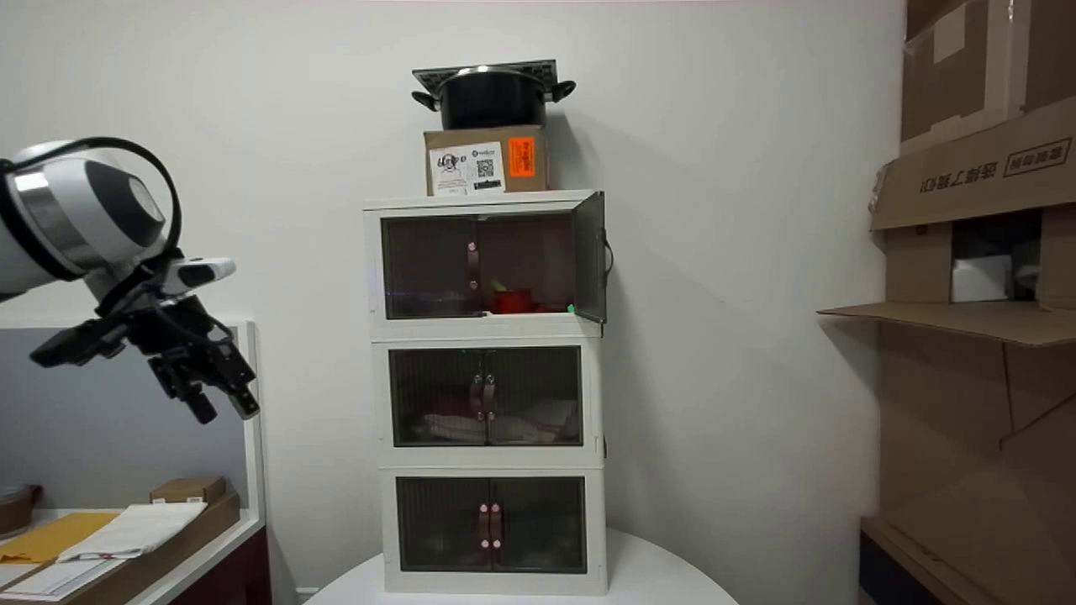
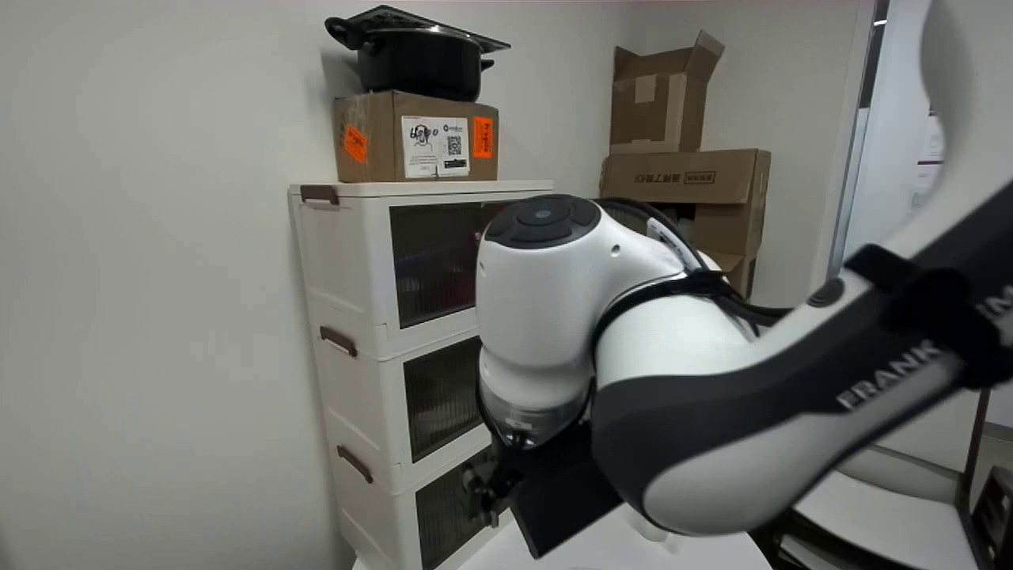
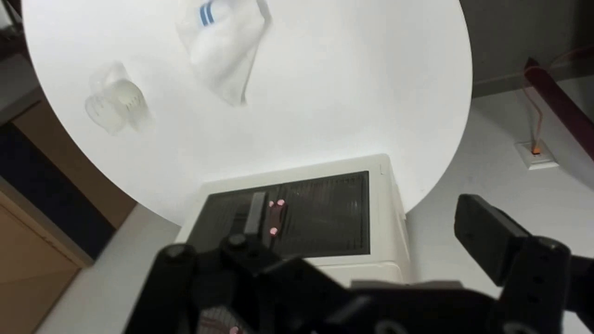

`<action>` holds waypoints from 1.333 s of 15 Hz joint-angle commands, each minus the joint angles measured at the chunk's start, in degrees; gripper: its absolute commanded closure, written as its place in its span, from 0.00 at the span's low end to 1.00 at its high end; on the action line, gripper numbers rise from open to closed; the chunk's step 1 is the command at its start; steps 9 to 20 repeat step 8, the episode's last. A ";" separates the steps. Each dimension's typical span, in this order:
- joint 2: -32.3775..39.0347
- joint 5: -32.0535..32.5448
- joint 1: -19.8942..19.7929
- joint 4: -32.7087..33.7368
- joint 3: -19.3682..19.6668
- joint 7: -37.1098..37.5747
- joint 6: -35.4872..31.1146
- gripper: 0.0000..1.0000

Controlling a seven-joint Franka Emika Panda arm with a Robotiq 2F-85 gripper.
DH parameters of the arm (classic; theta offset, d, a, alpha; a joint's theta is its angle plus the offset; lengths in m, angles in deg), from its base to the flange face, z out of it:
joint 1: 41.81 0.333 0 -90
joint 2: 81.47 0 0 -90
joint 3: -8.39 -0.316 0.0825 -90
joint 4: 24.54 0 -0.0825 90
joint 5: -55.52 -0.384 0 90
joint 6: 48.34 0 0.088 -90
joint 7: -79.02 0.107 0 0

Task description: Close the top drawer.

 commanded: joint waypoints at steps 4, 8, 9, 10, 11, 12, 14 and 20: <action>-8.11 -6.58 -0.79 -5.51 -4.43 4.25 4.54 0.00; -9.54 -6.86 -0.83 -6.07 -4.45 4.44 4.81 0.00; -9.54 -6.86 -0.83 -6.07 -4.45 4.44 4.81 0.00; -9.54 -6.86 -0.83 -6.07 -4.45 4.44 4.81 0.00; -9.54 -6.86 -0.83 -6.07 -4.45 4.44 4.81 0.00; -9.54 -6.86 -0.83 -6.07 -4.45 4.44 4.81 0.00; -9.54 -6.86 -0.83 -6.07 -4.45 4.44 4.81 0.00; -9.54 -6.86 -0.83 -6.07 -4.45 4.44 4.81 0.00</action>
